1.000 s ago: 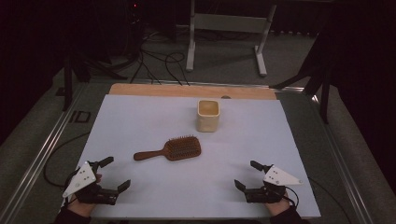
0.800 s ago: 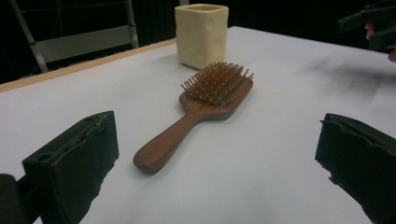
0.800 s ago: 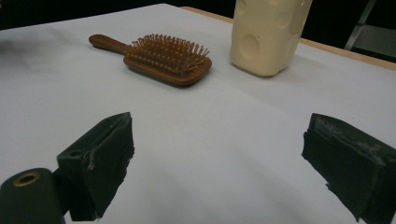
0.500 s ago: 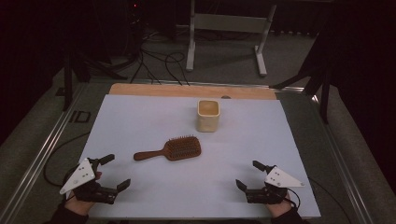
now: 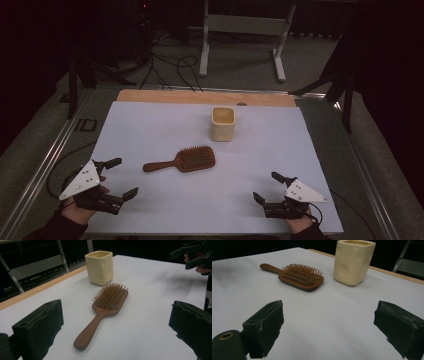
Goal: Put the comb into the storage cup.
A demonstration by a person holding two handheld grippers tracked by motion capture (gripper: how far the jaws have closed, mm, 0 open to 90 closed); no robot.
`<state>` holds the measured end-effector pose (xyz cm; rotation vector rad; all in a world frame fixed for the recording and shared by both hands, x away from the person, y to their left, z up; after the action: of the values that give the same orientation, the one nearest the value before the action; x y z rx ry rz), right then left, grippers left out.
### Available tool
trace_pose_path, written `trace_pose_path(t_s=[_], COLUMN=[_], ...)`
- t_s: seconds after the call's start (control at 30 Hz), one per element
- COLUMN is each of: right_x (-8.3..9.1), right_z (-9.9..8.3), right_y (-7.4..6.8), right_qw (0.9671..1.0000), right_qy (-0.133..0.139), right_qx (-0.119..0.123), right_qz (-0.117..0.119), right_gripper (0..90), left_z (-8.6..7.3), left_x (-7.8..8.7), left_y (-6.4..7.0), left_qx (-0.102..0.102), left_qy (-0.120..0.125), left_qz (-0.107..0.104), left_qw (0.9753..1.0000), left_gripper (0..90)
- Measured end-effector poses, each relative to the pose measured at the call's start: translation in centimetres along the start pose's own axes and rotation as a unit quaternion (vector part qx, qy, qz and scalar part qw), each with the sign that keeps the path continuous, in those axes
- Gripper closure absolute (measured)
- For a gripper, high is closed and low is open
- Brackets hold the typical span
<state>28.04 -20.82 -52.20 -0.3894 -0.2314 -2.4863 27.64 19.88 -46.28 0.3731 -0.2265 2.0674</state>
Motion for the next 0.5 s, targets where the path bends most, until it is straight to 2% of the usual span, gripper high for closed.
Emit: trace_pose_path(t_s=[0.13,0.33,0.5], right_x=[0.0,0.1,0.0], right_z=[0.1,0.1,0.1], right_y=[0.0,-0.1,-0.1], right_qw=[1.0,1.0,1.0], right_qy=[0.001,0.001,0.003], right_qx=[0.001,0.0,-0.002], right_qz=[0.0,0.002,0.002], right_gripper=[8.4,8.4,8.4], left_z=[0.5,1.0,1.3], left_x=[-0.1,-0.5,-0.9], left_y=[-0.3,-0.8,-1.5], left_qx=[-0.004,0.002,0.003], left_qy=[-0.01,-0.018,-0.033], left_qz=[0.001,-0.006,-0.002], left_qw=[0.9999,0.9998,0.9995], left_gripper=[0.1,0.1,0.1])
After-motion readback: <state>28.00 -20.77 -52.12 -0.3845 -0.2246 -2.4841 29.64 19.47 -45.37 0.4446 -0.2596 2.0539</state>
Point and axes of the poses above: each handheld gripper's, and its own axes: x roughly backward along the jaws, z roughly out of its top, y roughly to its right, the point moved 9 cm from there along -x, roughly forward along the jaws, and after that the axes turned 8 degrees about -z, right-handed, at the moved point
